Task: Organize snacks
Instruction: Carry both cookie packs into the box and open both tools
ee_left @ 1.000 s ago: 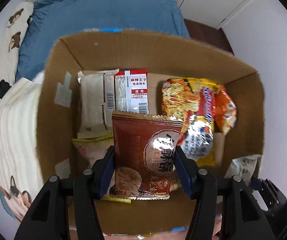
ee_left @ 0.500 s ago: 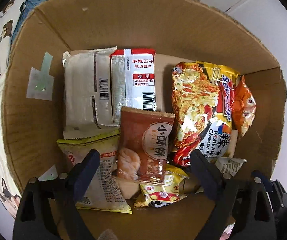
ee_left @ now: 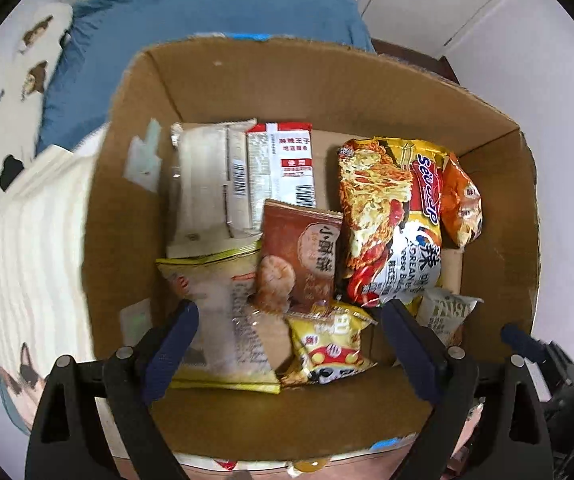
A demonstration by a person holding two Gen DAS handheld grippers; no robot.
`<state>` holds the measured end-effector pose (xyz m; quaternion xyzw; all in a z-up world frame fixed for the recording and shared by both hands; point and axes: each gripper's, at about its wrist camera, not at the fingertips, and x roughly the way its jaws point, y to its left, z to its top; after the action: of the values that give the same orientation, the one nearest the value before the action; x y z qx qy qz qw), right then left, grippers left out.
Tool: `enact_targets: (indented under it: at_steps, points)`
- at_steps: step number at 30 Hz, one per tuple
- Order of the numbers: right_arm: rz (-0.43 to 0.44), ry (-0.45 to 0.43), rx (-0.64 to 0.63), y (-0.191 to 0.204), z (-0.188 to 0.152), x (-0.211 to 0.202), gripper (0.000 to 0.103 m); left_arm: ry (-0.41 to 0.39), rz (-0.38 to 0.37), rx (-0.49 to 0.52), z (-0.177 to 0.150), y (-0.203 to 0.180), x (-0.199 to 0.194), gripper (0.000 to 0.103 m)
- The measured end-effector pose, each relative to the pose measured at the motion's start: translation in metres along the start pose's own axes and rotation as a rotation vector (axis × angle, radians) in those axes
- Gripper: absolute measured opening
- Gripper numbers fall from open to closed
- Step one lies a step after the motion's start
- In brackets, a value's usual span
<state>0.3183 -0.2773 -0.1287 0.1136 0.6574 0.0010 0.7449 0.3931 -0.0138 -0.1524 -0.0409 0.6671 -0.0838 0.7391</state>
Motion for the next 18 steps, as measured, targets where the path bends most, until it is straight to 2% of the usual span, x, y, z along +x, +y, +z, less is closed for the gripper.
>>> enact_targets:
  at_steps: [18]
  points:
    - [-0.006, -0.190, -0.073, 0.018, -0.042, -0.070, 0.099, -0.275, 0.081, 0.052, -0.074, -0.001, -0.091, 0.094]
